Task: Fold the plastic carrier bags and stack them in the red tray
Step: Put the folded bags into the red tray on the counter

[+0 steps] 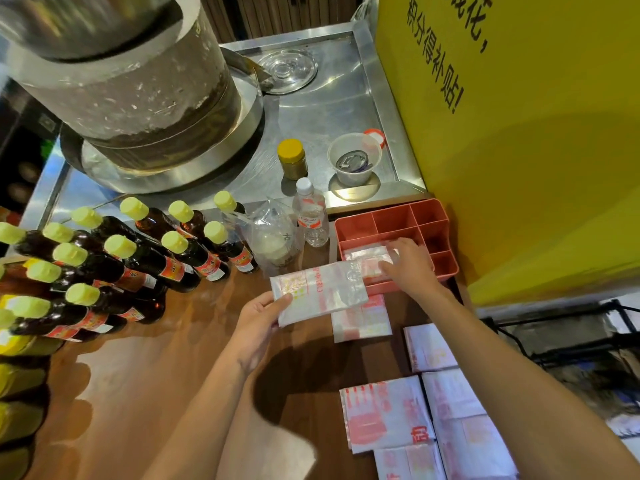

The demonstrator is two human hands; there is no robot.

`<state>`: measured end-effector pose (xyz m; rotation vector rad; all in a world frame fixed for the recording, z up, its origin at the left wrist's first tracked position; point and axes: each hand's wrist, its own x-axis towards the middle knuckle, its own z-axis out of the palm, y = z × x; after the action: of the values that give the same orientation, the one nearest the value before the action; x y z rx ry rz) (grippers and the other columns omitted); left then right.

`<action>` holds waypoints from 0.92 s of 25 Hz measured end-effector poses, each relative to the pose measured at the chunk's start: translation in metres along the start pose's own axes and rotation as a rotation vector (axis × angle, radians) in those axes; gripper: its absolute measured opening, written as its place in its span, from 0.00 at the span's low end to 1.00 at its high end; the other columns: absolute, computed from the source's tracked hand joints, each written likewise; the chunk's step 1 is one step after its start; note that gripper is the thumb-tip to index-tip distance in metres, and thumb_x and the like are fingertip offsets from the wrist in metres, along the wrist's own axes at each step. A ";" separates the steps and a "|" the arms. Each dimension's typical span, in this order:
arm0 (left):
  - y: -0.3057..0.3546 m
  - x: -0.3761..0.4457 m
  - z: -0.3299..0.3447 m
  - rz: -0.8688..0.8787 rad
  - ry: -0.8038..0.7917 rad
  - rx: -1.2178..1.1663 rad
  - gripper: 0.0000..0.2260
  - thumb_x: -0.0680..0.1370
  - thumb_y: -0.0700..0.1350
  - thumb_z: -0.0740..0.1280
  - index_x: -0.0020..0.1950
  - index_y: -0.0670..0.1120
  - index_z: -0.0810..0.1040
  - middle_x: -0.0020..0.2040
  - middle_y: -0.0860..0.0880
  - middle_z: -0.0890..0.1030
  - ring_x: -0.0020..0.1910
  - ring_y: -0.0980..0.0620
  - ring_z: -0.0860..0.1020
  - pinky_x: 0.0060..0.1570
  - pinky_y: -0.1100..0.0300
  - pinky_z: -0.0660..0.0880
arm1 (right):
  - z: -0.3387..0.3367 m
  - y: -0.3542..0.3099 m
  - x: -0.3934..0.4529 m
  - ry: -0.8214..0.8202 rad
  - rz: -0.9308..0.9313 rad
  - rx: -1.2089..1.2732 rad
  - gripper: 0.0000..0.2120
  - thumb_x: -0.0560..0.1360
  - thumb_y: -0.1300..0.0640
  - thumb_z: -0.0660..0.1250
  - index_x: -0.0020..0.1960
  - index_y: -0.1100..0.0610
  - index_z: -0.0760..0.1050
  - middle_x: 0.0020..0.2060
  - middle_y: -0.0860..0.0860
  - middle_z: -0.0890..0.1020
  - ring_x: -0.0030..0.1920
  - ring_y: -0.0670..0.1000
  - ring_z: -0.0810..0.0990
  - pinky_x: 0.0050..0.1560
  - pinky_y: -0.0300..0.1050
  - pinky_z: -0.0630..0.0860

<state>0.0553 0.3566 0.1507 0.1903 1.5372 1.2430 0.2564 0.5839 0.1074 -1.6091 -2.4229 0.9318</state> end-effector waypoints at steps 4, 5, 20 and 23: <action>0.001 0.000 0.003 0.009 -0.001 0.006 0.13 0.80 0.43 0.68 0.64 0.42 0.79 0.58 0.44 0.84 0.59 0.47 0.82 0.63 0.49 0.76 | -0.011 -0.004 -0.012 0.033 -0.047 0.101 0.19 0.79 0.55 0.68 0.69 0.57 0.74 0.68 0.53 0.74 0.70 0.56 0.72 0.73 0.52 0.67; 0.002 0.000 0.004 0.023 0.010 0.007 0.13 0.80 0.43 0.68 0.63 0.42 0.79 0.58 0.44 0.84 0.58 0.47 0.83 0.61 0.51 0.78 | -0.016 -0.010 -0.019 0.108 -0.054 0.176 0.17 0.80 0.56 0.66 0.68 0.57 0.74 0.67 0.53 0.75 0.69 0.54 0.72 0.71 0.52 0.70; 0.009 -0.008 0.047 0.149 0.070 0.049 0.10 0.79 0.43 0.70 0.59 0.43 0.81 0.52 0.45 0.86 0.53 0.45 0.84 0.56 0.50 0.80 | -0.007 -0.059 -0.098 -0.124 0.071 0.554 0.23 0.80 0.47 0.68 0.72 0.47 0.68 0.70 0.45 0.73 0.67 0.47 0.74 0.67 0.49 0.73; 0.007 -0.008 0.053 0.139 0.042 0.045 0.09 0.80 0.42 0.69 0.59 0.42 0.81 0.52 0.46 0.86 0.52 0.48 0.85 0.48 0.59 0.82 | -0.003 -0.052 -0.096 -0.101 0.218 0.732 0.21 0.79 0.49 0.69 0.70 0.49 0.70 0.68 0.47 0.77 0.64 0.49 0.78 0.63 0.49 0.78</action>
<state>0.0973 0.3860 0.1693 0.3068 1.6110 1.3288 0.2578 0.4885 0.1618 -1.5491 -1.6371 1.7060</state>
